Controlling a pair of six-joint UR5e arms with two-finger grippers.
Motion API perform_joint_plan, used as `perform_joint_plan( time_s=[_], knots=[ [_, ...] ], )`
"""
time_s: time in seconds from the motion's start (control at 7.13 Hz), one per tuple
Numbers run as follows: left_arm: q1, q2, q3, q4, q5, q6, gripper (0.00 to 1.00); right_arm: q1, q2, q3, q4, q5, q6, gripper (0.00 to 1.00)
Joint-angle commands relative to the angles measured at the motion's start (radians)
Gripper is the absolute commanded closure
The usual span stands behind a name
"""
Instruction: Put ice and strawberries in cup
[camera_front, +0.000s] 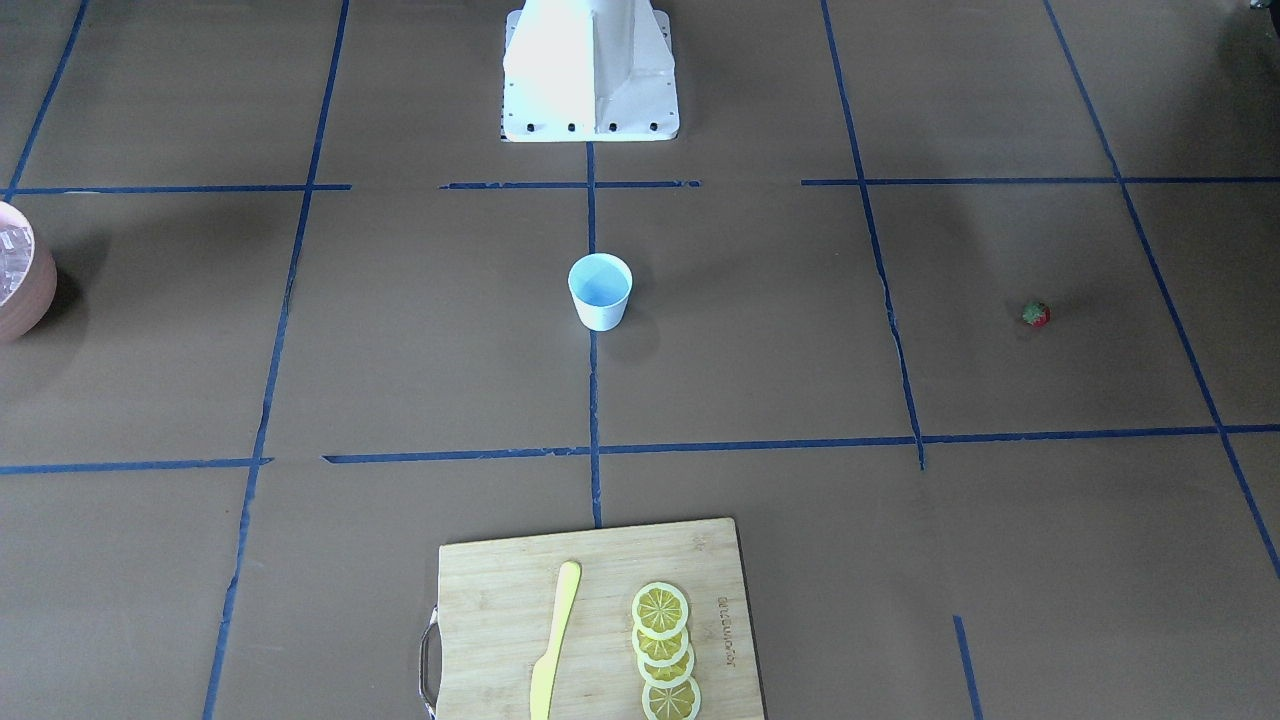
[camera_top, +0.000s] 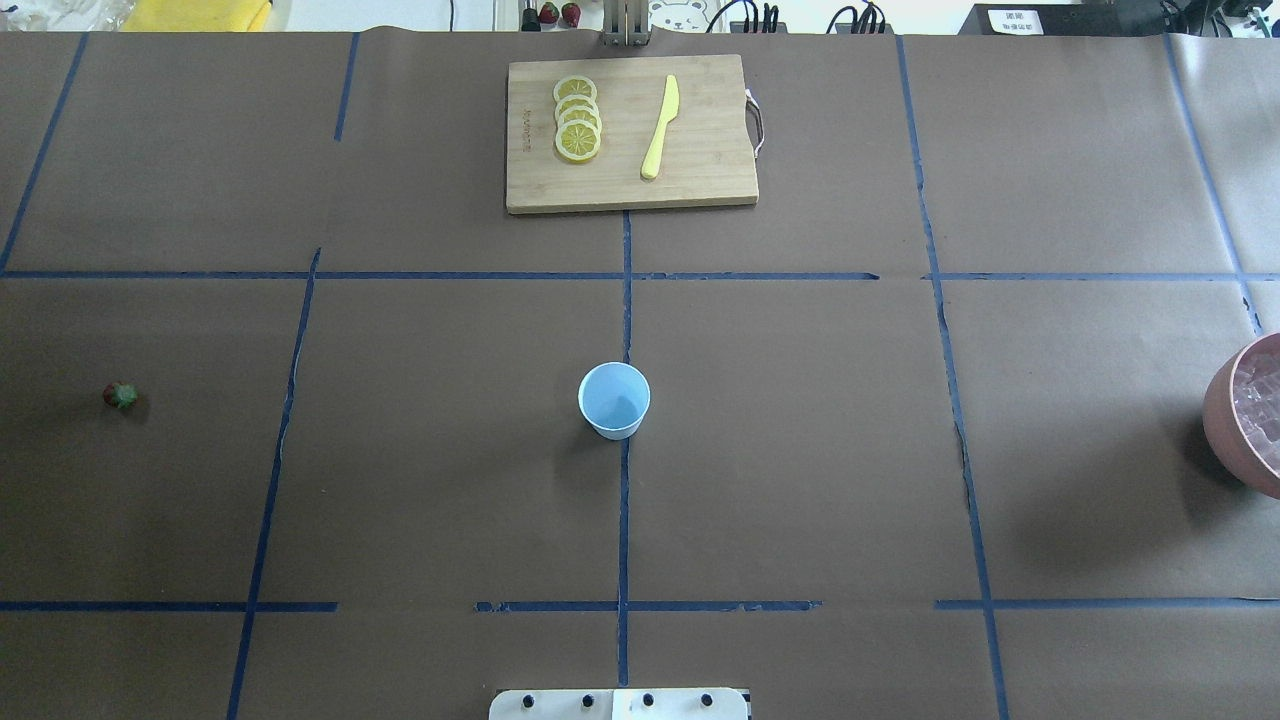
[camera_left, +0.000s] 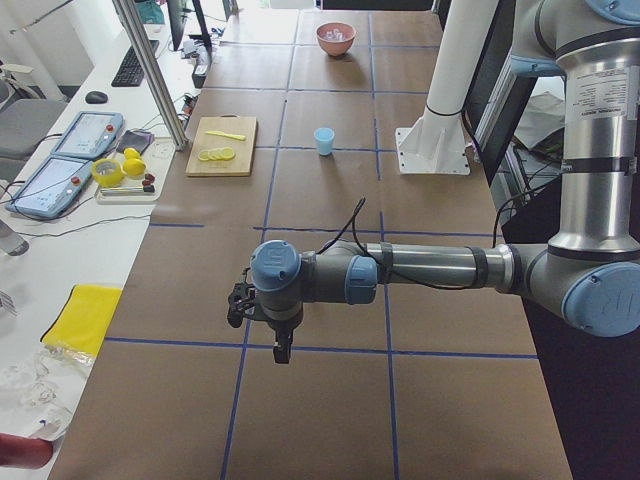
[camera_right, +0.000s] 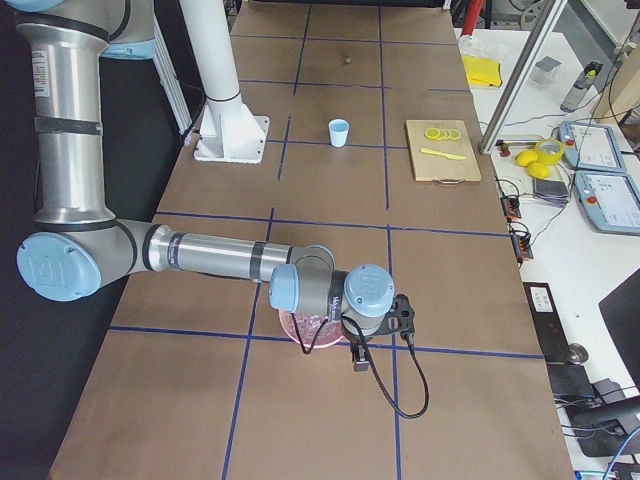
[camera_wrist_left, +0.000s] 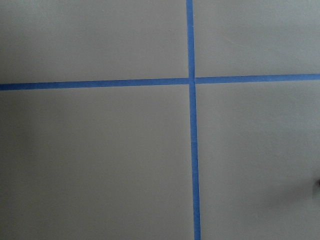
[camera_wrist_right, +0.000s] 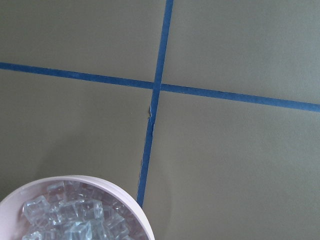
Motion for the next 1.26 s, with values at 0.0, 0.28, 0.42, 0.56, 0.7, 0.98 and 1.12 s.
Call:
perform_joint_plan(
  time_s=[0.0,0.28,0.42,0.56,0.7,0.98,1.12],
  knots=[
    [0.000,0.000,0.001,-0.001,0.000,-0.001,0.00,0.000,0.000,0.000,0.000,-0.003,0.002,0.00],
    [0.000,0.000,-0.001,-0.003,-0.002,-0.001,0.00,0.000,0.009,0.015,0.000,-0.005,0.005,0.00],
    [0.000,0.000,-0.004,-0.003,-0.002,0.001,0.00,0.000,0.018,0.026,0.000,-0.002,0.013,0.00],
    [0.000,0.002,-0.010,-0.003,-0.002,-0.001,0.00,0.000,0.039,0.053,-0.005,0.002,0.081,0.00],
    [0.000,0.002,-0.012,-0.003,-0.002,-0.001,0.00,-0.003,0.029,0.066,0.004,0.014,0.156,0.00],
    [0.000,0.002,-0.013,-0.003,-0.002,-0.001,0.00,-0.008,0.012,0.081,0.056,0.017,0.151,0.00],
    [-0.002,0.002,-0.013,-0.004,-0.002,-0.001,0.00,-0.036,-0.028,0.101,0.146,0.012,0.147,0.00]
  ],
)
